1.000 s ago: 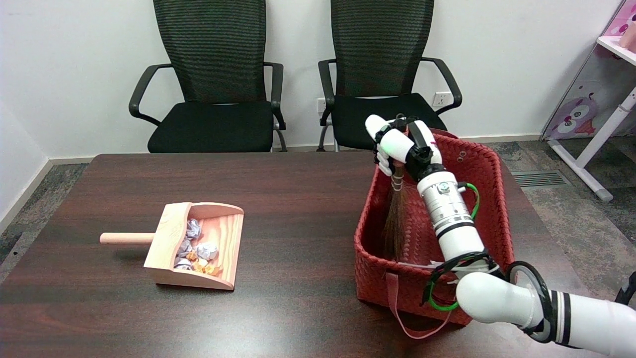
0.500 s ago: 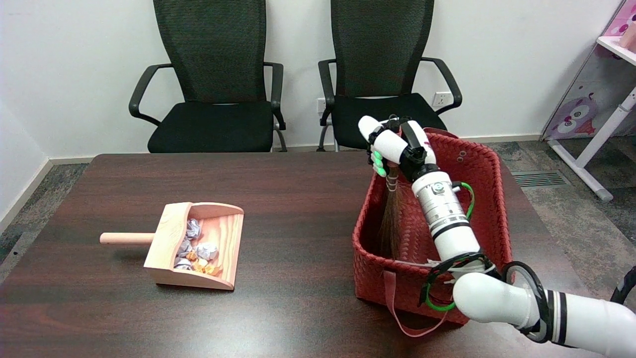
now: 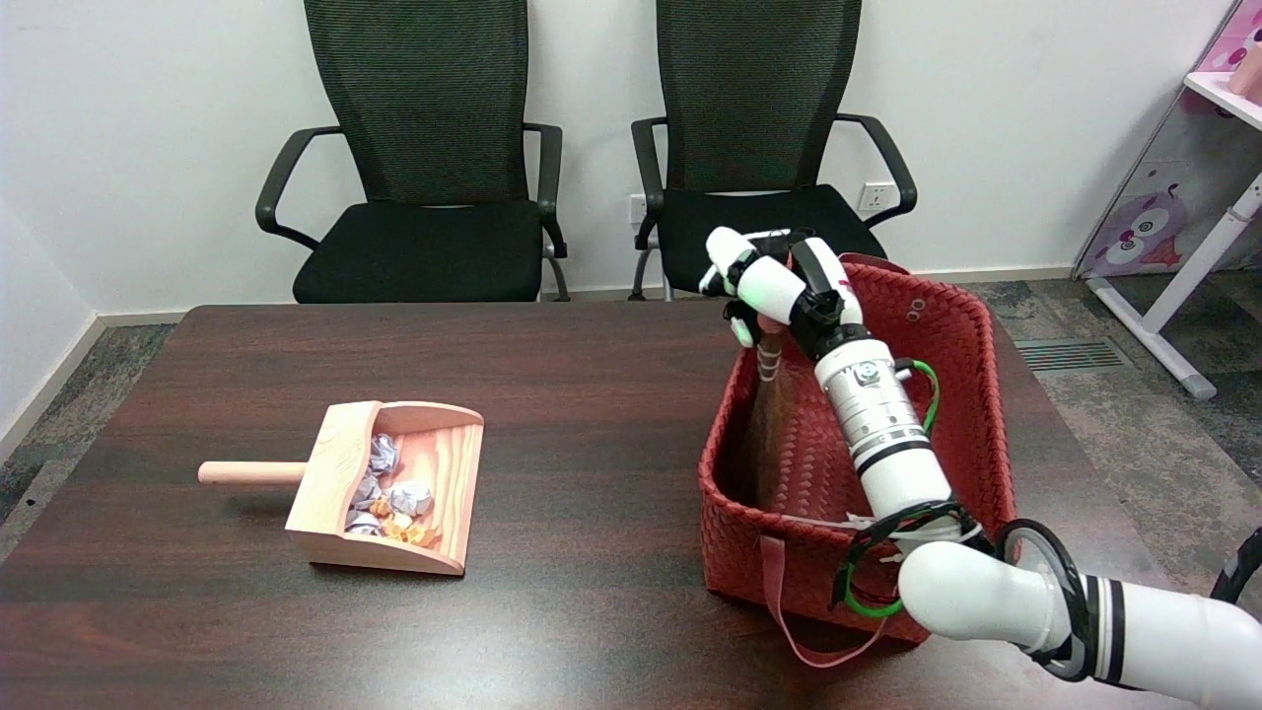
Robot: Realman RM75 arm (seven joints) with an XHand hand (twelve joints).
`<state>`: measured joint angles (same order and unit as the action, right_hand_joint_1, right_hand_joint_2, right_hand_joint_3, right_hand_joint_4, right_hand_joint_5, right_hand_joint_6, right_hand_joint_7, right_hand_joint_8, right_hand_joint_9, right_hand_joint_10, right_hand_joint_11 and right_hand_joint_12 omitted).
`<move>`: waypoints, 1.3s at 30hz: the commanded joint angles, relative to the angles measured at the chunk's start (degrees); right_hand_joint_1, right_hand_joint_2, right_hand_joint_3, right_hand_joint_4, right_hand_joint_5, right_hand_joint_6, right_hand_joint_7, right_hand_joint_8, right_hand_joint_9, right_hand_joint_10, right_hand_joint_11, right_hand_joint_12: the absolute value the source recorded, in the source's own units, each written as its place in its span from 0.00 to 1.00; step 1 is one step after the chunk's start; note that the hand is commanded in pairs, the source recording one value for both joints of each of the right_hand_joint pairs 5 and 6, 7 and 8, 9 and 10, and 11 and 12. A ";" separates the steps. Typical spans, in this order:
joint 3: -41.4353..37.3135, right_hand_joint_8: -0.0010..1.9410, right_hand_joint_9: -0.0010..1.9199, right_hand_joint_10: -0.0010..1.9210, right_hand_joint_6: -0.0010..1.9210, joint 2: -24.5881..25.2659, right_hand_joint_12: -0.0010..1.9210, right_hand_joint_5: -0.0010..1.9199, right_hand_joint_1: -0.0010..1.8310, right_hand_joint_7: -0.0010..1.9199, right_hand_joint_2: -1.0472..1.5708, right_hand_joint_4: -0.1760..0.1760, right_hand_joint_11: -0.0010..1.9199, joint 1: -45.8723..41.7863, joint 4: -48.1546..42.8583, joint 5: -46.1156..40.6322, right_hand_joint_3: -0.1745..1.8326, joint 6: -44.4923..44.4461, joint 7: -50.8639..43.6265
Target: Place the broom in the basket.
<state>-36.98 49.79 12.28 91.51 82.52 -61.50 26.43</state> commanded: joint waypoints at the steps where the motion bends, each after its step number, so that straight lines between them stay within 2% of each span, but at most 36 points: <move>1: -0.34 0.56 0.47 0.47 0.57 -1.00 0.80 0.57 0.50 0.57 0.71 0.50 0.80 -0.50 1.67 0.54 0.93 -0.21 -0.11; 2: -0.42 0.56 0.46 0.46 0.57 -1.20 0.79 0.57 0.50 0.57 0.70 0.49 0.79 -0.50 2.12 0.54 0.92 -0.06 -0.14; 3: -0.46 0.56 0.45 0.45 0.56 -1.43 0.78 0.56 0.50 0.56 0.70 0.45 0.78 -0.56 2.63 0.54 0.91 0.08 -0.15; 4: -0.51 0.55 0.44 0.44 0.56 -1.82 0.75 0.56 0.49 0.56 0.69 0.26 0.75 -0.59 3.21 0.54 0.90 0.15 -0.36; 7: -0.86 0.53 0.42 0.42 0.54 -2.69 0.71 0.54 0.49 0.54 0.70 0.04 0.71 -0.67 4.97 0.30 0.88 0.15 -2.51; 8: -1.13 0.53 0.41 0.41 0.53 -3.12 0.70 0.53 0.49 0.53 0.70 0.00 0.70 -0.68 5.81 0.08 0.88 0.15 -3.78; 15: -5.22 0.49 0.37 0.37 0.50 -6.51 0.62 0.50 0.49 0.50 0.70 0.00 0.62 -2.69 11.38 -0.02 0.85 -0.64 -9.86; 24: -7.82 0.47 0.31 0.31 0.47 -7.25 0.54 0.47 0.49 0.47 0.68 0.00 0.54 -3.11 13.31 0.45 0.85 -0.17 -10.78; 28: -7.90 0.43 0.21 0.21 0.43 -7.34 0.35 0.43 0.49 0.43 0.63 0.00 0.35 -2.47 13.60 1.10 0.87 -0.08 -10.78; 30: -7.98 0.38 0.19 0.19 0.39 -7.34 0.30 0.39 0.47 0.39 0.62 0.00 0.30 -2.35 13.77 1.84 0.81 -0.51 -10.78; 35: -10.69 0.29 0.18 0.18 0.29 -7.34 0.29 0.29 0.46 0.29 0.60 0.00 0.29 -3.68 14.74 3.83 0.77 -1.73 -10.78; 39: -12.88 0.25 0.17 0.17 0.25 -8.06 0.28 0.25 0.45 0.25 0.60 0.00 0.28 -5.32 15.87 5.77 0.75 -5.37 -10.78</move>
<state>-44.17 43.39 9.74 103.57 83.99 -62.01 17.03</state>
